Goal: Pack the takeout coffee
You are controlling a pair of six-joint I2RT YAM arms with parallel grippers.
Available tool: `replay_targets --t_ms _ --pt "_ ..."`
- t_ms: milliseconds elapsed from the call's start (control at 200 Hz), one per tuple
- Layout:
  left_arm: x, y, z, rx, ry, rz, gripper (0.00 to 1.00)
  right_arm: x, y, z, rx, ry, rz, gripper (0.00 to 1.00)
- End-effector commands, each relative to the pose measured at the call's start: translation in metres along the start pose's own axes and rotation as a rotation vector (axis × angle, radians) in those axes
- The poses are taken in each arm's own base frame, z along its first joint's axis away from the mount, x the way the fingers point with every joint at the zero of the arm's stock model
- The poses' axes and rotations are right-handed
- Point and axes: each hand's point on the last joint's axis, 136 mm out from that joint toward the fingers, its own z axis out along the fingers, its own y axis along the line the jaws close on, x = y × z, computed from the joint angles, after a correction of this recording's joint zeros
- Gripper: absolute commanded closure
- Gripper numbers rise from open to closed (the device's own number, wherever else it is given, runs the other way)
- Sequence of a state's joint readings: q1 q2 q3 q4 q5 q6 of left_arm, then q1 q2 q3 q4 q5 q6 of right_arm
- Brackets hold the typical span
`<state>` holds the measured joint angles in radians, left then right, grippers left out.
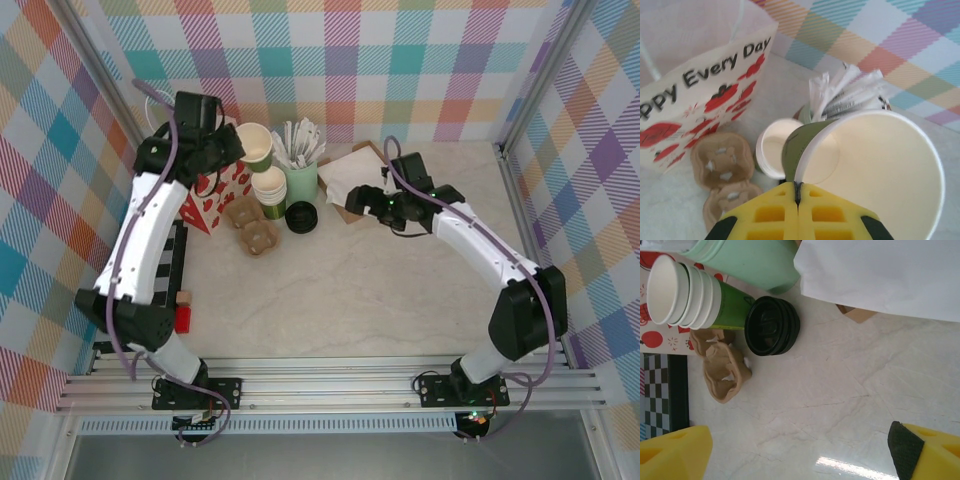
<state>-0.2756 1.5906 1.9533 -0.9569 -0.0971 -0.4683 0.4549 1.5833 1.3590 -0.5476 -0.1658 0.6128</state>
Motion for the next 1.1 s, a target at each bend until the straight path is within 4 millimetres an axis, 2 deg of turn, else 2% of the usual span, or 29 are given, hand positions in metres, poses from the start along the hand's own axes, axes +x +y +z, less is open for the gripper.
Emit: replay_targets --t_ms 0,130,235,310,400,450,550,710,870,1095 --pt "0.039 -0.001 -0.027 0.066 0.075 0.050 1.00 0.002 0.016 0.017 -0.006 0.036 -0.039 0.10" --pt "0.110 0.005 -0.046 0.173 0.191 0.081 1.00 0.006 0.027 0.046 0.026 0.082 -0.083 0.13" --pt "0.166 0.022 -0.040 0.182 0.282 0.088 1.00 0.005 0.031 0.076 0.064 0.114 -0.124 0.22" --pt "0.195 0.027 -0.033 0.198 0.320 0.094 1.00 0.001 0.031 0.096 0.096 0.115 -0.147 0.27" --pt "0.220 0.029 -0.019 0.215 0.321 0.124 1.00 -0.002 0.034 0.123 0.109 0.126 -0.173 0.28" --pt "0.233 0.034 -0.011 0.205 0.321 0.149 1.00 -0.007 0.036 0.136 0.130 0.121 -0.195 0.32" --pt "0.249 0.044 0.000 0.189 0.326 0.189 1.00 -0.011 0.031 0.160 0.205 0.119 -0.212 0.38" --pt "0.261 0.052 0.007 0.184 0.332 0.233 1.00 -0.016 0.029 0.182 0.279 0.110 -0.246 0.47" --pt "0.271 0.060 0.013 0.164 0.355 0.249 1.00 -0.014 0.021 0.197 0.351 0.112 -0.288 0.51" --pt "0.278 0.065 0.016 0.153 0.365 0.251 1.00 -0.012 0.025 0.202 0.359 0.101 -0.324 0.69"
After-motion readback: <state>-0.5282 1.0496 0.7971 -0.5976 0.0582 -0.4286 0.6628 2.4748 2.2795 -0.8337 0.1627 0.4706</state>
